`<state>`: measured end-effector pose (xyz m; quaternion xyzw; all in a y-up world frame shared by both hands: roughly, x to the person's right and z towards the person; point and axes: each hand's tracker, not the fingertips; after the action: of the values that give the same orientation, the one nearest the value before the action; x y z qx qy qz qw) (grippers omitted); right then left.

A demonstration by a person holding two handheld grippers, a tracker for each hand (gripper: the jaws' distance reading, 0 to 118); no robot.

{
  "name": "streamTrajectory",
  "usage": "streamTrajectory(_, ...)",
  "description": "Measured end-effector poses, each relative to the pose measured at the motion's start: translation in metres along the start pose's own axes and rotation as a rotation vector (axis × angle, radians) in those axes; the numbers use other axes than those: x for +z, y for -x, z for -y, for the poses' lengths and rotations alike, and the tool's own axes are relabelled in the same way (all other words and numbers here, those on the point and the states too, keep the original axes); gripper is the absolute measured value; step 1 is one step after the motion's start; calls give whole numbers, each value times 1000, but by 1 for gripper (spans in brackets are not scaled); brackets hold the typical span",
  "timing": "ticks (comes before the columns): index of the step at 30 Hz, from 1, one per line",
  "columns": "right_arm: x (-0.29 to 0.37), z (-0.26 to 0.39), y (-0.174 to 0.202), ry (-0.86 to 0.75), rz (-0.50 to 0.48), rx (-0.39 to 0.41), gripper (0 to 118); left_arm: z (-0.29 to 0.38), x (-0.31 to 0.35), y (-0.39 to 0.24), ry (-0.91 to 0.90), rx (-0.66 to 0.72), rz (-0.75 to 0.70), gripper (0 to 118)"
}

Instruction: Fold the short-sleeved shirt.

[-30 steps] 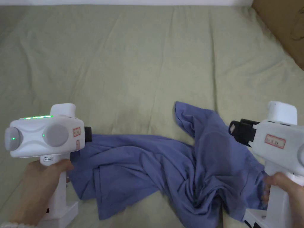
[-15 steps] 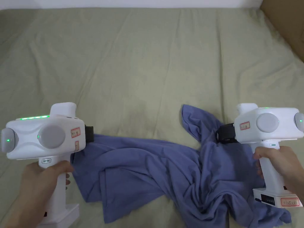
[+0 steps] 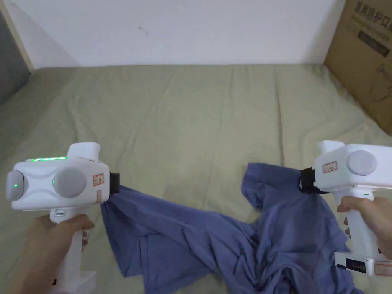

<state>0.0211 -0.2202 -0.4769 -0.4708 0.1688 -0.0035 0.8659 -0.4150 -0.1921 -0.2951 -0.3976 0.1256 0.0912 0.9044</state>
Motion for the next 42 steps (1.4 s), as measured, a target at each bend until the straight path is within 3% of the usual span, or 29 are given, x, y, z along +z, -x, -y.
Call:
streamTrajectory(13,187,-82,-11,-349,43,-14,4,-93,137,29,-293,-55,-108,8)
streamTrajectory(18,243,-122,-14,-466,-22,-65,4,-138,173,40,-385,-37,-75,8)
streamTrajectory(20,258,-140,-5,-495,-21,-46,4,-158,182,36,-419,-64,-87,8)
streamTrajectory(25,273,-191,19,-551,-6,-18,4,-208,185,32,-476,-94,-146,8)
streamTrajectory(42,283,-393,63,-758,-9,-83,4,-424,144,34,-654,-81,-212,8)
